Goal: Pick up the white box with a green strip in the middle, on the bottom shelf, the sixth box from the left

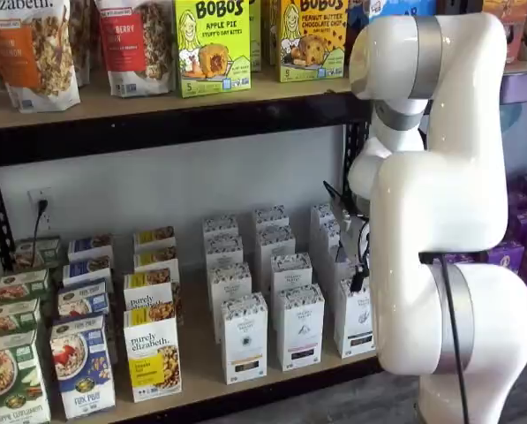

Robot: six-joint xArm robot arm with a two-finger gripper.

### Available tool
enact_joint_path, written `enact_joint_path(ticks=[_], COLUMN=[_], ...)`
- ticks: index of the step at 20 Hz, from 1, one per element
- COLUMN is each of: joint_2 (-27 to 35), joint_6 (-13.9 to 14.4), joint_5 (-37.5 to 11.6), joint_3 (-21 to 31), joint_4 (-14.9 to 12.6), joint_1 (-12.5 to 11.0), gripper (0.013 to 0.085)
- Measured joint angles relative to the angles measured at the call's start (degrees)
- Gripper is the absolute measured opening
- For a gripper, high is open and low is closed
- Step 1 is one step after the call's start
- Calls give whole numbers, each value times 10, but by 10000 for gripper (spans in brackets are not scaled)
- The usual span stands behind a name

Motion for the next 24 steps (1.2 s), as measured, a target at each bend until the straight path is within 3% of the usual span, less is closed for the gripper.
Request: enact_joint_path(ticks=[3, 9, 18, 24], joint_2=[19, 55, 83, 100], joint_6=[39, 66, 89, 122], joint_5=[28, 63, 70, 57], joint_3=[-42, -114, -155, -161], joint_4=[-39, -61, -86, -129], joint_1=[2, 6, 7, 7], gripper=[850, 850, 850, 850])
